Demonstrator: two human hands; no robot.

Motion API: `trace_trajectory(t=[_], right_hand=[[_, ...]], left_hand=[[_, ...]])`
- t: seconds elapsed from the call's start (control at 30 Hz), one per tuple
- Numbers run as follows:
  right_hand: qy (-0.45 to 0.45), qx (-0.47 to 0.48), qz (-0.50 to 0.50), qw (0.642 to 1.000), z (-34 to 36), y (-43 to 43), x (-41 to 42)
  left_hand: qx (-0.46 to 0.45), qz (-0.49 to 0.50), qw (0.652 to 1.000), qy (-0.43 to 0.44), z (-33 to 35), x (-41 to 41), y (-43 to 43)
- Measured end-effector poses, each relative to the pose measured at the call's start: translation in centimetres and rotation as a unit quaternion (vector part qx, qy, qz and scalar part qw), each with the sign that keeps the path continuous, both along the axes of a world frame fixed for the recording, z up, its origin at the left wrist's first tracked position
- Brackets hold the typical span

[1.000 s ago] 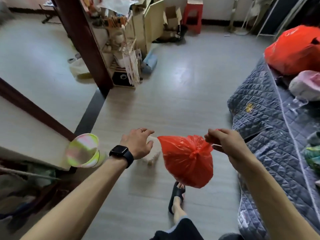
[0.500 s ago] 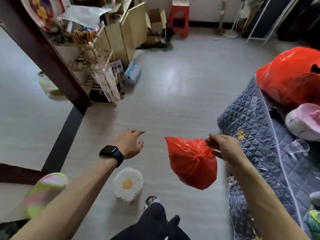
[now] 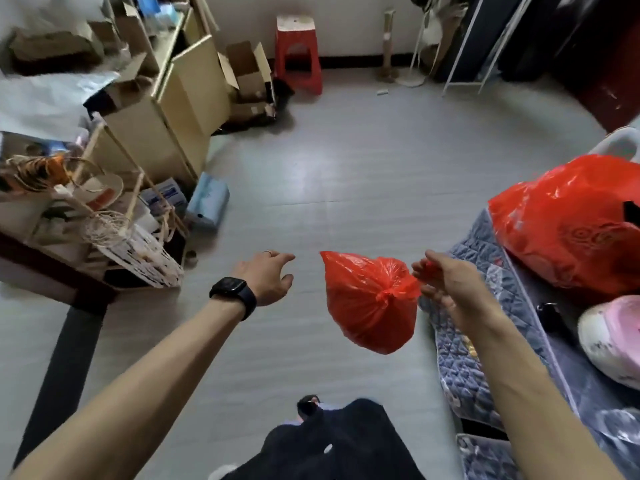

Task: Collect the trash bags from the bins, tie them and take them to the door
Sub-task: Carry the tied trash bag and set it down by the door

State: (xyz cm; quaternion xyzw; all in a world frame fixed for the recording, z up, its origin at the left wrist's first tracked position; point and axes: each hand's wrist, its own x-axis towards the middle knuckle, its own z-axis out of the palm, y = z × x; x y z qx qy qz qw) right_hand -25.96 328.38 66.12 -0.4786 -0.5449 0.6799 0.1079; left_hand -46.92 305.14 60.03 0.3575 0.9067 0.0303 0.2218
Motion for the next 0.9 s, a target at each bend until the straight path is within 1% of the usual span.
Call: trace_trajectory(t=[0.2,0.3,0.37,0.43,0.5,0.6,0.7,0.9], right_hand=[[0.017,0.005,-0.013,1.0,0.3,10.6,-10.4],[0.014,0.006,-0.015,1.0,-0.6,17.6,-16.0],[0.019,-0.006,-0.026,0.999,-1.3,23.2,-20.0],[-0.004,-0.01,-0.038,0.999,-1.2,27.8,-22.9],[-0.004,-0.009,-0.045,0.999,-1.1,32.5,-25.7],[-0.023,0.015,-0.046,0.999,-0.2,39.4,-29.5],[-0.047,0.073,-0.048,0.995,0.2,46.7,-33.2],[-0.055,0.134,-0.099,0.985,0.7,61.4,-41.1]], left_hand=[[0.02,-0.037,0.999,0.024,0.7,-11.2,14.4],[0.032,-0.045,0.998,0.03,0.7,-17.2,22.5],[0.028,-0.046,0.997,0.045,0.8,-21.5,28.6],[0.021,-0.047,0.998,0.038,1.2,-24.8,33.6],[0.01,-0.063,0.997,0.048,1.8,-28.0,38.3],[0.026,-0.068,0.996,0.046,3.1,-32.9,45.4],[0.042,-0.083,0.994,0.055,3.8,-37.3,52.8],[0.059,-0.138,0.987,0.055,3.8,-47.2,69.7]])
